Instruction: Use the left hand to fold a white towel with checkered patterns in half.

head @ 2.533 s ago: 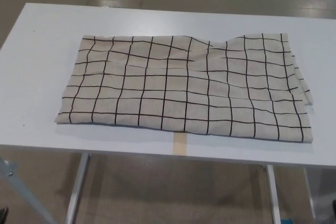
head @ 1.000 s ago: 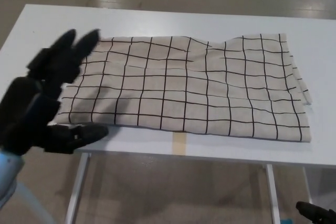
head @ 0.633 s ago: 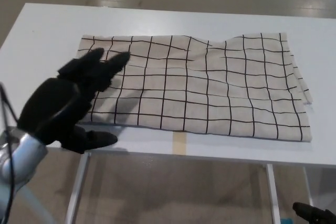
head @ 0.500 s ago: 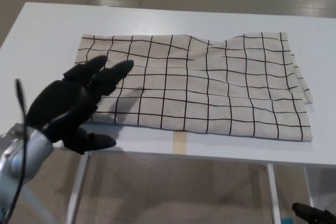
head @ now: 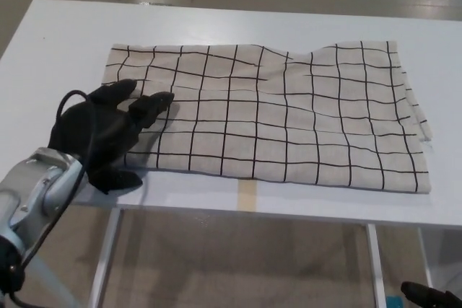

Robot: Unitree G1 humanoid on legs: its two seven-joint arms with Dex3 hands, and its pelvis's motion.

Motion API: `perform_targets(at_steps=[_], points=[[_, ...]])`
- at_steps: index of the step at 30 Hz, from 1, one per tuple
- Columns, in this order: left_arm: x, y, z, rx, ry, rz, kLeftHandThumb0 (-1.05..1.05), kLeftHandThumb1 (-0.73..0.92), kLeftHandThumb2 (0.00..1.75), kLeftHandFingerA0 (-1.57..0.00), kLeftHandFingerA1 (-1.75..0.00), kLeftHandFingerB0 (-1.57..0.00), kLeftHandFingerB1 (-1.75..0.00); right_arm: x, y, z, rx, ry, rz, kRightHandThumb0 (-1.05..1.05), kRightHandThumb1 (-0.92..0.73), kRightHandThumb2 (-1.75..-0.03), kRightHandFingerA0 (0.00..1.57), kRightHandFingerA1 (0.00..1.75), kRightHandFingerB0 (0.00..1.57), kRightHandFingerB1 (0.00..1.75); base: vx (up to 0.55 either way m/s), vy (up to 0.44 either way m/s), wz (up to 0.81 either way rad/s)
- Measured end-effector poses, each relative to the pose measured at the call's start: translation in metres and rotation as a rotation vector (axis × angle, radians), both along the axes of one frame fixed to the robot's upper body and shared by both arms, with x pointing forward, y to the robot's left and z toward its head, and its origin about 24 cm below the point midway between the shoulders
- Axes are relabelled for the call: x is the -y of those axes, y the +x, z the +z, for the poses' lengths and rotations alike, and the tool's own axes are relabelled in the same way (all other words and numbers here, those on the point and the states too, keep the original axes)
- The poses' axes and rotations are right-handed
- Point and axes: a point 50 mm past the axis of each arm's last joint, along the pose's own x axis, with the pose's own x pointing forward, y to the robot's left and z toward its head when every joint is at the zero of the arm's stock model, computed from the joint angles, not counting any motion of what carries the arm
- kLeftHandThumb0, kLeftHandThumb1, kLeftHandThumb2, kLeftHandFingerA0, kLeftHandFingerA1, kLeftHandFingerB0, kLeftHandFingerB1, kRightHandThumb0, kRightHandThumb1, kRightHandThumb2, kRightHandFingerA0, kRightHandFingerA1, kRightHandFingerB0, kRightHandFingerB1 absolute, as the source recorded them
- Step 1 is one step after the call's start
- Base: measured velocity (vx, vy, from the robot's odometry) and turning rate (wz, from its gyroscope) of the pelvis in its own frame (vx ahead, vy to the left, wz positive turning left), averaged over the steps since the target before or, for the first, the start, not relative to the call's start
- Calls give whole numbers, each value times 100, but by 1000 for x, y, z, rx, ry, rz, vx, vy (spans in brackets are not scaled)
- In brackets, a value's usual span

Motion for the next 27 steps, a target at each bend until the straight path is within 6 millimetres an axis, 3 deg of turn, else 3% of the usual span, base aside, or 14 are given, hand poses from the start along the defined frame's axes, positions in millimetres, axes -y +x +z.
perform_targets(at_steps=[4,5,6,12,14,15,16,17,18,19,20,21,24,27], points=[[3,2,-3,27,10,6,-48,41,70,0,-11,0,-19,0,-1,-1,-4,0,1,-33,-54,-55,50,62,57,59,0,0,0],[3,3,-3,34,11,8,-45,50,54,0,-15,0,-20,0,-1,-1,-5,0,1,-33,-54,-55,50,63,57,59,0,0,0],[4,3,-3,38,10,9,-49,34,72,0,-15,0,-22,0,-2,-1,-5,0,1,-33,-54,-55,50,62,57,59,0,0,0],[8,5,-6,61,16,7,-50,35,72,0,-17,0,-22,1,-3,-1,-9,-1,2,-33,-53,-55,50,62,58,59,0,0,0],[11,6,-7,68,22,4,-29,36,89,0,-49,0,-48,1,-3,-2,-12,-1,1,-33,-53,-55,50,62,59,58,0,0,0],[12,6,-7,69,24,3,-29,36,89,0,-49,0,-48,1,-3,-2,-14,0,1,-33,-53,-55,50,62,59,58,0,0,0],[14,7,-8,70,27,1,-46,51,55,-36,-39,-43,-34,1,-4,-3,-16,0,0,-34,-53,-55,50,62,59,58,0,0,0],[16,7,-9,71,31,1,-46,51,55,-36,-39,-43,-34,1,-5,-3,-18,0,0,-34,-53,-55,50,62,59,58,0,0,0],[16,7,-9,72,33,0,-43,55,57,-70,-110,-66,-121,1,-5,-3,-18,0,0,-33,-53,-55,50,62,59,58,0,0,0],[20,9,-10,75,52,-3,-43,58,58,-70,-158,-62,-155,1,-5,-3,-19,1,-1,-32,-53,-55,50,62,59,58,0,0,0],[21,10,-10,76,70,-5,-43,58,58,-70,-158,-62,-155,1,-5,-3,-19,2,-1,-32,-53,-55,50,62,59,58,0,0,0],[22,10,-10,76,86,-7,-29,59,55,-74,-175,-58,-175,0,-5,-3,-19,2,-1,-32,-54,-56,50,62,60,58,0,0,0],[27,16,-9,87,168,-5,-14,64,52,-62,-175,-45,-175,0,-6,-4,-21,4,-3,-31,-54,-56,50,62,60,58,0,0,0],[30,19,-9,91,201,6,-17,63,54,-70,-175,-44,-174,0,-7,-3,-18,5,-4,-32,-54,-56,51,60,61,57,0,0,0]])
